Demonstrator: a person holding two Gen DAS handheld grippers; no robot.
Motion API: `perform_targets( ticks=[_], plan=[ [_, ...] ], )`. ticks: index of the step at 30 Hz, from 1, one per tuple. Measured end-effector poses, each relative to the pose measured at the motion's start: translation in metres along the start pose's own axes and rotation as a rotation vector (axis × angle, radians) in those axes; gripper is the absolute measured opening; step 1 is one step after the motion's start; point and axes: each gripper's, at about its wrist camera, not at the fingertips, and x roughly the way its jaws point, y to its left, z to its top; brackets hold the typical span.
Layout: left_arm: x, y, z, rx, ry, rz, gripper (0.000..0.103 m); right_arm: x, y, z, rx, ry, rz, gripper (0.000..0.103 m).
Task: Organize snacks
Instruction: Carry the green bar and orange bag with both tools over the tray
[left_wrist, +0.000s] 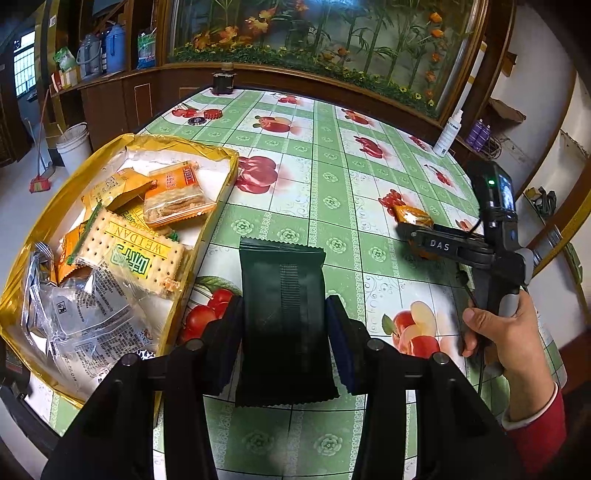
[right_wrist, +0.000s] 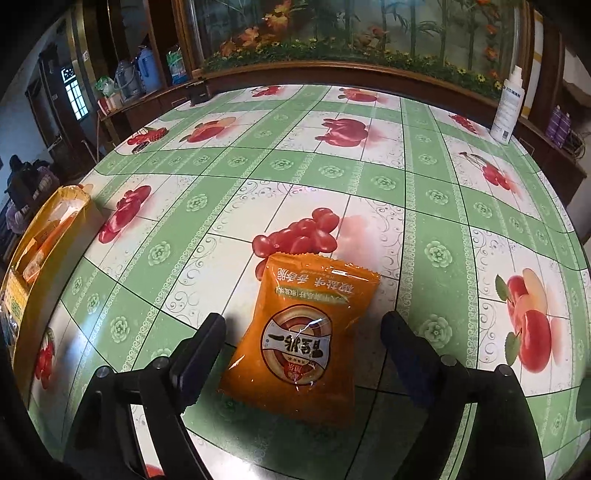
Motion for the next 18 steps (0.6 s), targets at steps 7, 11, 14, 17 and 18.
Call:
perform_targets(
  ticks=[7,11,14,17,18],
  plan=[
    [-0.006,0.005,0.002,-0.018,-0.018,0.019,0.042,-0.02,0.001,-0.007,0.035,-0.039,0.101,0.019],
    [-0.012,0.01,0.003,-0.025,-0.036,0.032,0.042,-0.029,0.016,-0.012,0.017,-0.059,0.15,0.013],
    [-0.016,0.015,0.003,-0.03,-0.047,0.044,0.042,-0.033,0.025,-0.013,0.024,-0.071,0.197,0.013],
    [-0.021,0.02,0.004,-0.029,-0.063,0.067,0.042,-0.044,0.033,-0.011,0.028,-0.099,0.233,0.013],
    [-0.023,0.022,0.005,-0.031,-0.068,0.071,0.042,-0.049,0.038,-0.008,0.023,-0.112,0.245,0.013]
  ],
)
